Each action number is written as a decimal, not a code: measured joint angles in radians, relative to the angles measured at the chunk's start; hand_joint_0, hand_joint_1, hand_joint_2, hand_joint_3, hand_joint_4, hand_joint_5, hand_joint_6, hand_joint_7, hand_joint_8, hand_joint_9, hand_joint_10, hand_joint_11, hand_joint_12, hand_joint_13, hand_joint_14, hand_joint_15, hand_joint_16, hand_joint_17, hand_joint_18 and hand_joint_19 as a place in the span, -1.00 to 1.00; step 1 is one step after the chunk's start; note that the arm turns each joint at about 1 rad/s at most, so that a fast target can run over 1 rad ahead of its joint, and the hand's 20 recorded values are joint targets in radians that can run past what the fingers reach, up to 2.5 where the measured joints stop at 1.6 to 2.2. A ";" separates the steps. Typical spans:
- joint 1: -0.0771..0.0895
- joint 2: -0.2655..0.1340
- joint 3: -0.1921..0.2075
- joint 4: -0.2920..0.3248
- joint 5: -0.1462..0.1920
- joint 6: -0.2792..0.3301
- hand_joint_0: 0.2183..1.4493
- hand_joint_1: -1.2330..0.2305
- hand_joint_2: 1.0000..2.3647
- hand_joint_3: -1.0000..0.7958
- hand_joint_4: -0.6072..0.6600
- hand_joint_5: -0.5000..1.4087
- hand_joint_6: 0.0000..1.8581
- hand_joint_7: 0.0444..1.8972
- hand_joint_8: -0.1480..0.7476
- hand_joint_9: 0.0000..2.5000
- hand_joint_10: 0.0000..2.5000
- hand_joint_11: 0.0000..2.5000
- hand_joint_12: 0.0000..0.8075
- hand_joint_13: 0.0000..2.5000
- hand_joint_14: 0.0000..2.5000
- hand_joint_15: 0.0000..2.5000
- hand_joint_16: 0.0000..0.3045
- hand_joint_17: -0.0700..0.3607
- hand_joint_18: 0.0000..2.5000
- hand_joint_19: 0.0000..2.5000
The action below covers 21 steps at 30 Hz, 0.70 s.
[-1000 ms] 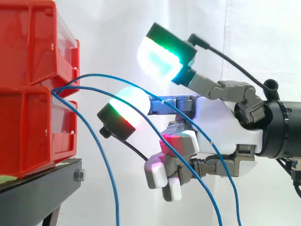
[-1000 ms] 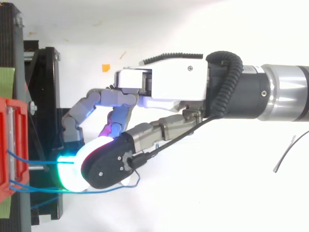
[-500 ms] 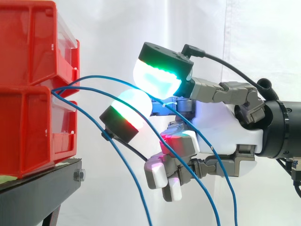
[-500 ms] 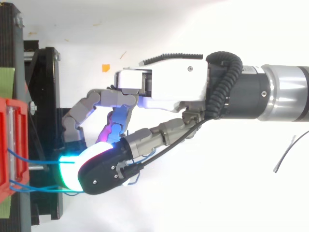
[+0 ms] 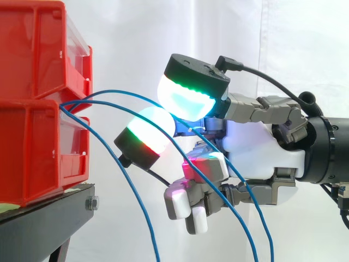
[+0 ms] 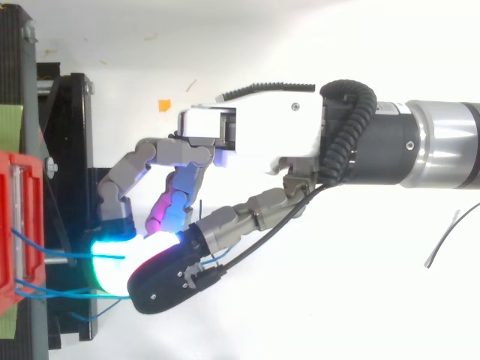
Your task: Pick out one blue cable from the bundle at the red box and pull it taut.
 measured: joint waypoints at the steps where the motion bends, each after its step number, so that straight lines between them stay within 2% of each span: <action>1: 0.000 0.000 0.000 0.000 0.000 0.000 -0.37 -0.31 -0.98 -0.17 0.01 -0.61 0.01 -0.14 0.01 -0.02 -0.98 -0.29 -0.16 -0.22 -0.98 -0.57 -0.68 -0.17 -0.32 -0.45; 7: 0.000 0.000 0.000 -0.004 0.000 0.000 -0.35 -0.30 -0.98 -0.19 -0.01 -0.61 0.02 -0.12 0.01 -0.02 -0.98 -0.28 -0.16 -0.23 -0.98 -0.56 -0.69 -0.18 -0.32 -0.46; 9: 0.000 0.000 0.000 -0.005 0.000 0.000 -0.34 -0.29 -0.98 -0.24 0.00 -0.61 0.02 -0.17 0.01 -0.03 -0.98 -0.28 -0.16 -0.23 -0.98 -0.56 -0.69 -0.18 -0.32 -0.45; 10: 0.000 0.000 0.000 -0.006 0.000 0.000 -0.37 -0.27 -0.99 -0.34 0.03 -0.61 0.03 -0.22 -0.01 -0.03 -0.98 -0.28 -0.17 -0.23 -0.98 -0.56 -0.69 -0.18 -0.32 -0.46; 11: 0.000 0.000 0.000 -0.006 0.000 0.000 -0.39 -0.21 -1.00 -0.44 0.04 -0.61 0.03 -0.24 0.00 -0.02 -0.97 -0.28 -0.17 -0.23 -0.98 -0.57 -0.68 -0.17 -0.32 -0.45; 12: 0.000 0.000 0.000 -0.007 0.000 0.000 -0.41 -0.18 -1.00 -0.44 0.04 -0.60 0.03 -0.24 0.00 -0.02 -0.98 -0.28 -0.17 -0.23 -0.98 -0.57 -0.68 -0.17 -0.32 -0.45; 14: 0.000 0.000 0.000 -0.008 0.000 0.000 -0.46 0.09 -1.00 -0.44 0.03 -0.60 0.01 -0.23 0.01 0.01 -0.98 -0.29 -0.17 -0.22 -0.98 -0.56 -0.68 -0.17 -0.32 -0.44; 16: 0.000 0.000 0.000 -0.009 0.000 0.000 -0.45 0.25 -1.00 -0.44 0.01 -0.59 0.00 -0.19 -0.01 0.02 -0.98 -0.31 -0.17 -0.22 -0.98 -0.56 -0.68 -0.17 -0.33 -0.43; 18: 0.000 0.000 0.000 -0.009 0.000 0.000 -0.43 0.29 -1.00 -0.44 -0.01 -0.58 -0.01 -0.17 -0.01 0.04 -0.98 -0.30 -0.18 -0.22 -0.98 -0.56 -0.69 -0.18 -0.33 -0.42; 21: 0.000 0.000 0.000 -0.009 0.000 0.000 -0.40 0.23 -1.00 -0.44 0.00 -0.57 -0.02 -0.15 -0.01 0.05 -0.98 -0.30 -0.19 -0.22 -0.98 -0.56 -0.69 -0.19 -0.34 -0.40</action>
